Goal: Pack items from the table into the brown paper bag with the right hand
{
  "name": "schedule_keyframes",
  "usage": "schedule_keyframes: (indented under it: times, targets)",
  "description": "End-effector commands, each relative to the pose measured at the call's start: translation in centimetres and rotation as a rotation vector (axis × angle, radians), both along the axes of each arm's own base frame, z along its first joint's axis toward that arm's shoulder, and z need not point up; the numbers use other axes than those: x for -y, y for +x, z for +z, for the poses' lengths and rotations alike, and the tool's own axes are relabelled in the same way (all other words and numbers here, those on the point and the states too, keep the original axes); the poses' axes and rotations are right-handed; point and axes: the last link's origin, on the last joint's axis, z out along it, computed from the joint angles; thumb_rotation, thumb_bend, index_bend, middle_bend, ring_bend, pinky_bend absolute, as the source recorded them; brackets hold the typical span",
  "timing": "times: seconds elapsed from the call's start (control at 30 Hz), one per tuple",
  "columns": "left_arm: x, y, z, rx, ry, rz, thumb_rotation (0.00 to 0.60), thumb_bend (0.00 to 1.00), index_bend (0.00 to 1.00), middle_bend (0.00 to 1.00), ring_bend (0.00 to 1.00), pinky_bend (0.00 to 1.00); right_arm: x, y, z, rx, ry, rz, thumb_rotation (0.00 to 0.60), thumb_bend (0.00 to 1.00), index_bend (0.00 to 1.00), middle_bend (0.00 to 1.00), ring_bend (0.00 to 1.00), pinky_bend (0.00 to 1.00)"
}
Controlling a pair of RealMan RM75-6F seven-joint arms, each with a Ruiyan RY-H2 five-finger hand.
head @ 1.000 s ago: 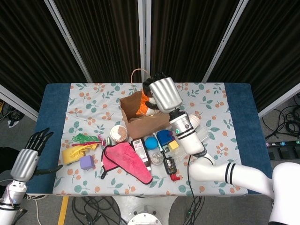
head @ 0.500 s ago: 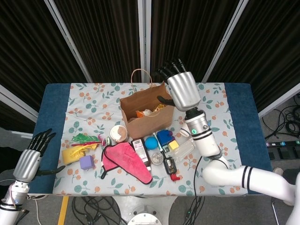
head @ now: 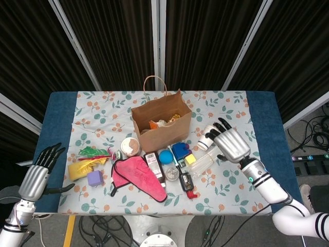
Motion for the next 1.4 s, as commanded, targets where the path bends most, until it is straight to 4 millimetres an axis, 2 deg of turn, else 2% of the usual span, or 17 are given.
schedule_keyframes:
  times: [0.03,0.4,0.67,0.97,1.03,1.2,1.4]
  targets:
    - [0.2,0.0,0.0,-0.012,0.004,-0.001,0.444,0.00,0.06,0.07,0.03,0.07,-1.8,-3.3,-3.1,-0.105,0.112,0.024,0.600,0.00,0.31,0.32,0.15,0.08]
    - [0.4,-0.1,0.4,-0.024,0.031,0.000,0.443,0.00,0.06,0.07,0.03,0.07,-2.4,-5.4,-6.7,-0.143,0.153,0.053,0.600,0.00,0.31,0.33,0.15,0.08]
    - [0.4,-0.2,0.5,-0.013,0.052,-0.017,0.444,0.00,0.06,0.07,0.03,0.07,-1.7,-4.8,-8.1,-0.053,0.099,0.134,0.600,0.00,0.31,0.31,0.13,0.04]
    - [0.3,-0.4,0.6,-0.010,0.055,-0.017,0.445,0.00,0.06,0.07,0.03,0.07,-1.3,-6.2,-9.5,-0.063,0.099,0.103,0.600,0.00,0.31,0.32,0.14,0.05]
    - [0.3,-0.4,0.5,-0.010,0.050,-0.015,0.435,0.00,0.06,0.07,0.03,0.07,-1.2,-6.3,-9.8,-0.060,0.097,0.096,0.600,0.00,0.31,0.33,0.15,0.06]
    - [0.4,-0.5,0.3,-0.014,0.020,-0.021,0.346,0.00,0.06,0.07,0.03,0.07,-0.6,-6.4,-10.5,-0.059,0.098,0.086,0.600,0.00,0.32,0.35,0.16,0.07]
    - [0.0,-0.7,0.5,-0.014,0.034,-0.018,0.344,0.00,0.06,0.07,0.03,0.07,0.1,-6.5,-11.6,-0.070,0.092,0.079,0.600,0.04,0.35,0.36,0.18,0.09]
